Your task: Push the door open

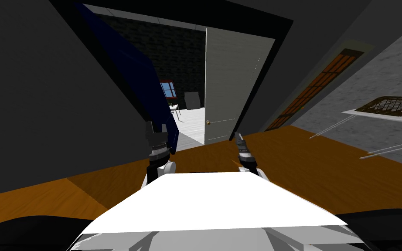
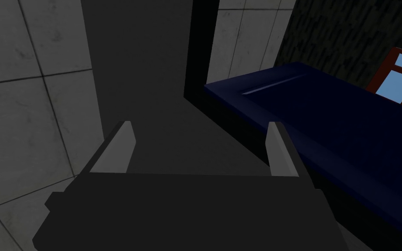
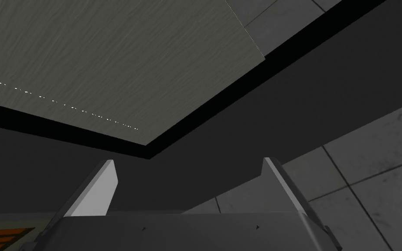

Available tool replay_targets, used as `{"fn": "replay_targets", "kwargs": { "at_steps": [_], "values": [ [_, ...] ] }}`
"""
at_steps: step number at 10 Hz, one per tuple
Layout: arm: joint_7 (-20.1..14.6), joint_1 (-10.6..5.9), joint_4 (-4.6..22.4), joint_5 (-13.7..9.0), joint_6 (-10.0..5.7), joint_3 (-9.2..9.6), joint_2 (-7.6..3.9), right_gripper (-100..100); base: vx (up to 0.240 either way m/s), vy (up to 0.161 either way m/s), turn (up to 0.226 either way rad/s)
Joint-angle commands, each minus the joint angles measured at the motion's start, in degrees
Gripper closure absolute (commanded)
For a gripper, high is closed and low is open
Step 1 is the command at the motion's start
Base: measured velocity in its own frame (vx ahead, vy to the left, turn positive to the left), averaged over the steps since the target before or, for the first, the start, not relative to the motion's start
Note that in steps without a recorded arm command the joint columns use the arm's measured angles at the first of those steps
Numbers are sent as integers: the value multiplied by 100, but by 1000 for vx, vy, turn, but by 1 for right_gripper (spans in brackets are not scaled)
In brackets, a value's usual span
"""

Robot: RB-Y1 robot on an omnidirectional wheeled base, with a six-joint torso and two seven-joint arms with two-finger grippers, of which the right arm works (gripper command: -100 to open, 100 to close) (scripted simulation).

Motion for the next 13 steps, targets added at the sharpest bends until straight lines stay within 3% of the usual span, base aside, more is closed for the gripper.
{"fn": "replay_targets", "kwargs": {
  "at_steps": [1, 13],
  "values": [
    [175, -40, 194, 95, -41, -66, -13, -100, 107, 10, 51],
    [1402, -207, 1528, 806, -392, -503, 3, -100, 103, 11, 54]
  ]
}}
